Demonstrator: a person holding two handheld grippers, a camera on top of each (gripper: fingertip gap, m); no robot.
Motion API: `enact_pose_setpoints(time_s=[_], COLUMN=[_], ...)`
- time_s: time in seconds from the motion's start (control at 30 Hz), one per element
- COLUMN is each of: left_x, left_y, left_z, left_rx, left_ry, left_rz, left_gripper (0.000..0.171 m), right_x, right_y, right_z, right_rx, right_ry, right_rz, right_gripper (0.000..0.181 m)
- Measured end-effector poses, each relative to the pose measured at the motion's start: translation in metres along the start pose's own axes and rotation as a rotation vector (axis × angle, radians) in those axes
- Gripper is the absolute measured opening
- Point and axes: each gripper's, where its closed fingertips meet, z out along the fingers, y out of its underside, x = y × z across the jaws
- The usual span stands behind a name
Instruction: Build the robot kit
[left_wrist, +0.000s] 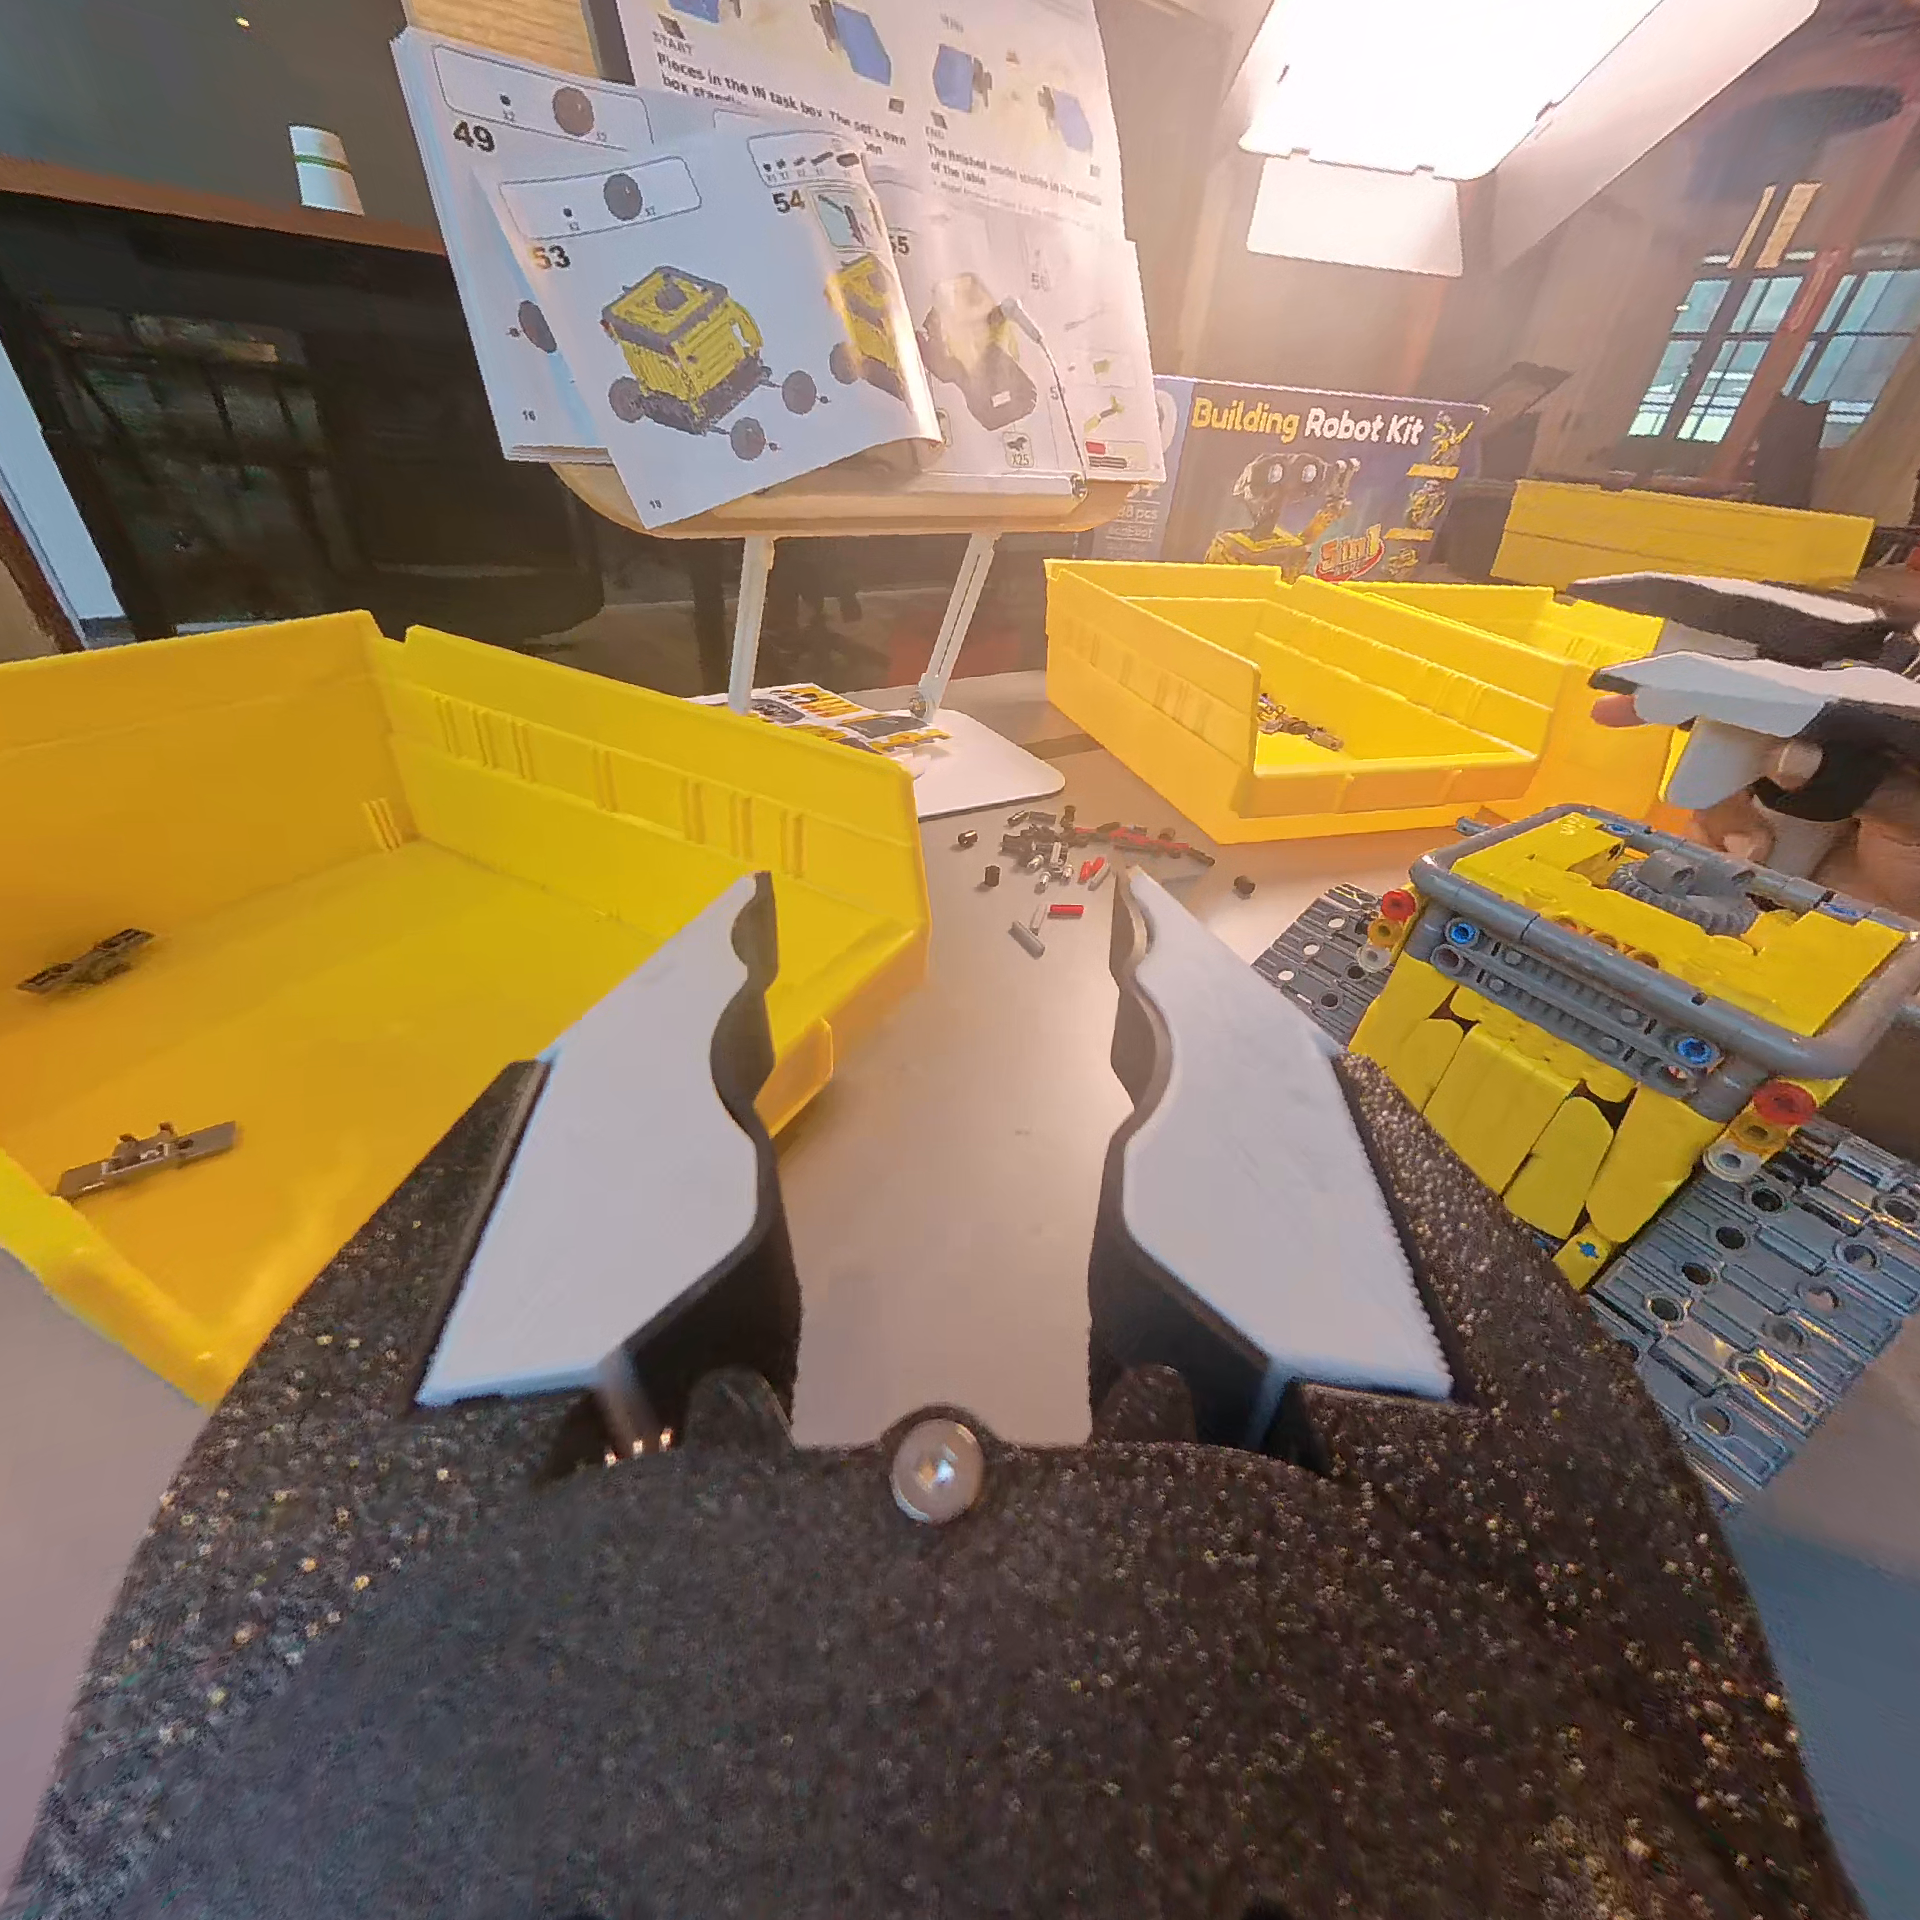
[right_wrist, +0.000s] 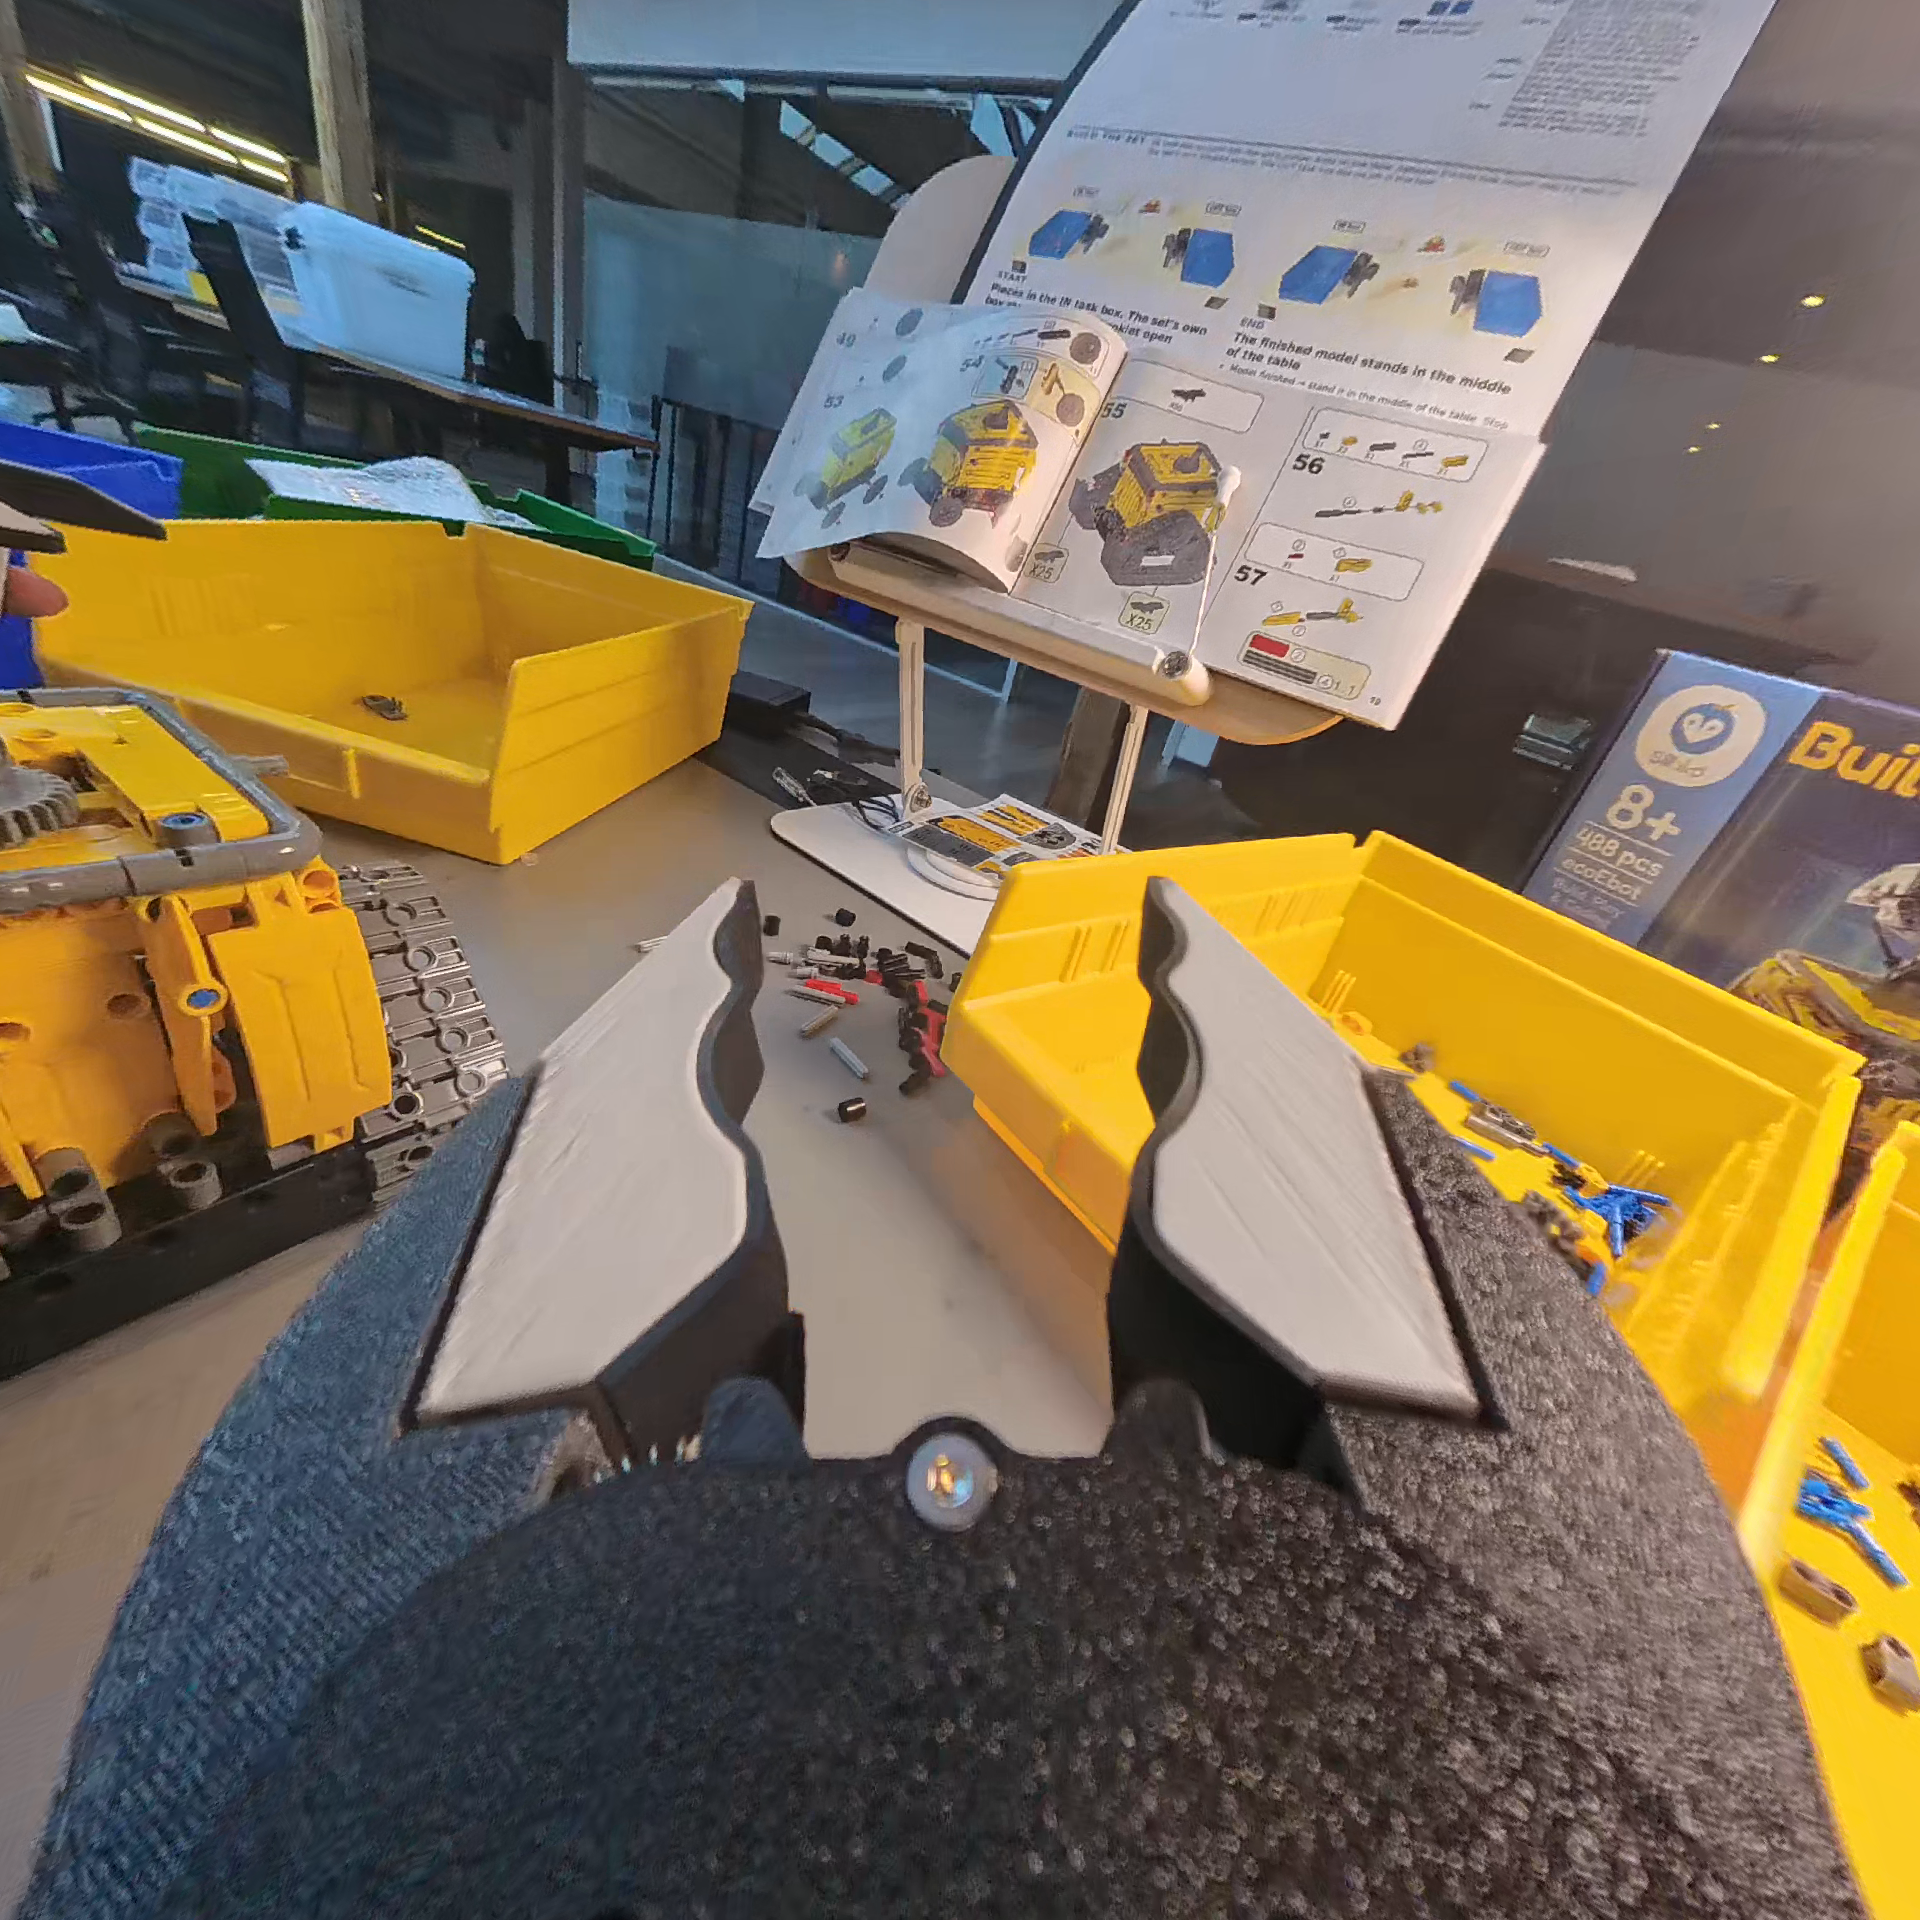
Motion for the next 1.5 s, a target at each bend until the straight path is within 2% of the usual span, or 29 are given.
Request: enact_pose_setpoints(time_s=[0.2, 0.57, 0.87, 1.03, 1.13, 1.2, 1.27, 1.37, 1.5], left_x=[0.007, 0.021, 0.021, 0.017, 0.015, 0.014, 0.013, 0.014, 0.016], left_y=[-0.003, 0.006, 0.013, 0.009, 0.008, 0.009, 0.009, 0.009, 0.006], left_z=[-0.003, 0.004, 0.011, 0.009, 0.008, 0.009, 0.009, 0.008, 0.006], left_rx=[0.019, -0.043, -0.083, -0.061, -0.057, -0.059, -0.064, -0.059, -0.044], left_ry=[0.017, 0.054, 0.036, 0.023, 0.021, 0.022, 0.028, 0.033, 0.036], left_rz=[0.039, 0.120, 0.162, 0.134, 0.119, 0.107, 0.097, 0.098, 0.106], left_gripper=[0.065, 0.064, 0.063, 0.064, 0.064, 0.064, 0.064, 0.063, 0.063], right_x=[-0.023, 0.016, 0.030, 0.040, 0.059, 0.071, 0.084, 0.105, 0.146], right_y=[0.021, 0.022, 0.028, 0.028, 0.009, 0.001, 0.007, 0.035, 0.092], right_z=[0.012, -0.002, -0.006, -0.005, 0.004, 0.019, 0.042, 0.081, 0.131], right_rx=[-0.063, -0.048, -0.054, -0.055, -0.062, -0.133, -0.295, -0.553, -0.837], right_ry=[-0.060, 0.084, 0.120, 0.142, 0.156, 0.111, 0.036, -0.088, -0.129], right_rz=[-0.067, 0.007, 0.057, 0.133, 0.162, 0.159, 0.131, 0.108, 0.170], right_gripper=[0.073, 0.071, 0.066, 0.055, 0.036, 0.034, 0.031, 0.025, 0.010])
